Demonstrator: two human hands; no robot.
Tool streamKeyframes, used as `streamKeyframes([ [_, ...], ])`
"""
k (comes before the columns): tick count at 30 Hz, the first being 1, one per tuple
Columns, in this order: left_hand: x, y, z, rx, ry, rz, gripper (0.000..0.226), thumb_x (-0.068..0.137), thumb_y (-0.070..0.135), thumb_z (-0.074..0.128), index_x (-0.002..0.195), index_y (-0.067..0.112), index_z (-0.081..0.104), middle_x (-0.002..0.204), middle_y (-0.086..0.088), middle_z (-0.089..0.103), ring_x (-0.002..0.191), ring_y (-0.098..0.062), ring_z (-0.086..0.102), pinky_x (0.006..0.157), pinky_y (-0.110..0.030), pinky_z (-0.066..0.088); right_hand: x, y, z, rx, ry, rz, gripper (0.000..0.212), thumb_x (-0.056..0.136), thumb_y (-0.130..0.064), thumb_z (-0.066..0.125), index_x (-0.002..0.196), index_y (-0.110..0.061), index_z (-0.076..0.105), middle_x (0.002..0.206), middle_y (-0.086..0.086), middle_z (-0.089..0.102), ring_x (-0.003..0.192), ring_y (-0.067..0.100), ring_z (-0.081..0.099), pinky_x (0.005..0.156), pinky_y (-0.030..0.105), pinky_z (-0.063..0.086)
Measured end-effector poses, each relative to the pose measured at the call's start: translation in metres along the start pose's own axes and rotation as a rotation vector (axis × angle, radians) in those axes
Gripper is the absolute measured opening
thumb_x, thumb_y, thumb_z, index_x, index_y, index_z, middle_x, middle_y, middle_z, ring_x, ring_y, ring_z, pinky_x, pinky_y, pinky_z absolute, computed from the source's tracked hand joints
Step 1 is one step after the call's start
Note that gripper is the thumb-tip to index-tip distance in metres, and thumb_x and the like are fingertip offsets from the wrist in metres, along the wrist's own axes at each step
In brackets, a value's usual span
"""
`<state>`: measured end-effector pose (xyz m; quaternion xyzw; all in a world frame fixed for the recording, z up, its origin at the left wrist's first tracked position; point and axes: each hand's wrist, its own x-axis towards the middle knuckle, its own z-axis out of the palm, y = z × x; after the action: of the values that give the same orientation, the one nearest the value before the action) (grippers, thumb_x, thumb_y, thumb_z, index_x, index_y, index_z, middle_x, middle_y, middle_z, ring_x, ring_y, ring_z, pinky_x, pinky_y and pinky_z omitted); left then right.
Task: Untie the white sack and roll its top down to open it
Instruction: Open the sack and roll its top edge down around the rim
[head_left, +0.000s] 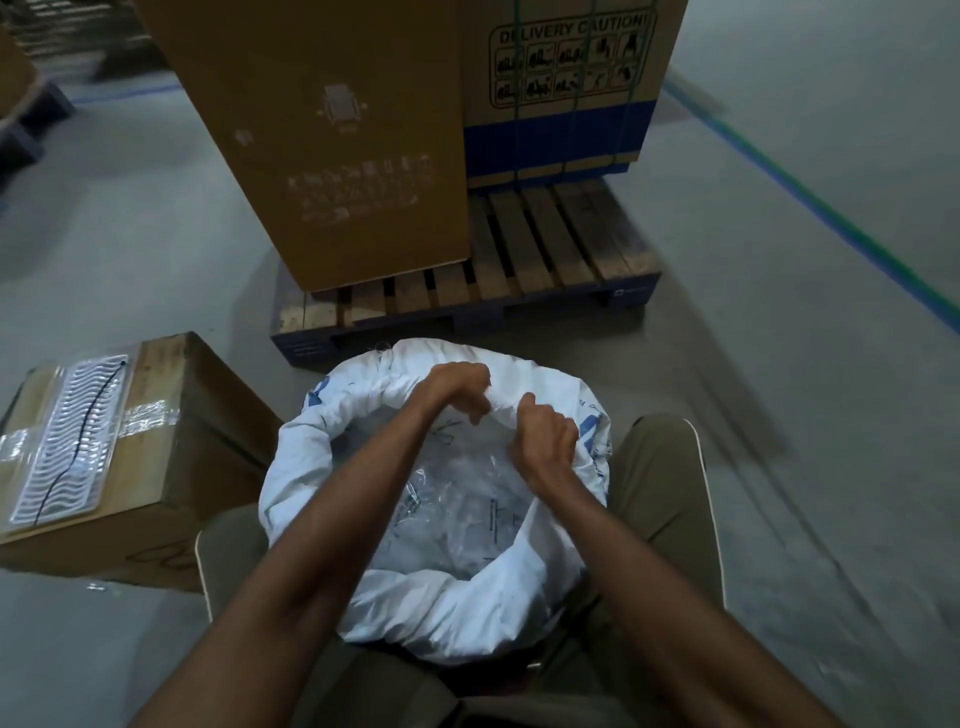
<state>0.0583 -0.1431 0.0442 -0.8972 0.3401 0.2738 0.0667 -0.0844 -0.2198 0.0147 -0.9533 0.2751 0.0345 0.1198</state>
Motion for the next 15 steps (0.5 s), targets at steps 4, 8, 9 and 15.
streamKeyframes([
  [4,-0.01,-0.001,0.037,0.123,0.372,0.186,0.064,0.086,0.051,0.069,0.131,0.01,0.05,0.127,-0.014,0.055,0.118,-0.034,0.053,0.101,-0.046,0.042,0.04,0.008,-0.027,0.168,-0.326,0.022,0.056,0.079,-0.029,0.083,0.125,-0.009,0.058,0.121,0.011,0.067,0.111,0.033,0.066,0.084,0.037,0.053],
  [8,-0.011,-0.023,0.049,0.005,0.641,0.51,0.041,0.099,0.027,0.055,0.136,0.013,0.049,0.117,-0.009,0.058,0.105,-0.027,0.054,0.094,-0.04,0.042,0.07,0.016,-0.053,0.242,-0.6,-0.039,0.052,0.06,-0.021,0.092,0.106,-0.004,0.072,0.107,0.013,0.075,0.097,0.03,0.072,0.081,0.042,0.06],
  [9,-0.011,-0.023,0.044,0.002,0.65,0.497,0.036,0.096,0.022,0.055,0.131,0.015,0.053,0.111,-0.008,0.06,0.1,-0.027,0.055,0.09,-0.041,0.043,0.072,0.019,-0.053,0.283,-0.588,-0.051,0.051,0.06,-0.021,0.092,0.104,-0.005,0.072,0.105,0.012,0.074,0.097,0.03,0.071,0.084,0.044,0.06],
  [15,-0.013,-0.011,0.023,-0.107,0.464,0.176,0.021,0.084,0.024,0.044,0.063,0.02,0.045,0.062,0.003,0.05,0.062,-0.022,0.047,0.074,-0.038,0.041,0.035,0.02,-0.029,0.319,-0.293,-0.186,0.077,0.089,-0.053,0.071,0.147,-0.011,0.043,0.143,0.013,0.051,0.132,0.033,0.049,0.103,0.043,0.044],
])
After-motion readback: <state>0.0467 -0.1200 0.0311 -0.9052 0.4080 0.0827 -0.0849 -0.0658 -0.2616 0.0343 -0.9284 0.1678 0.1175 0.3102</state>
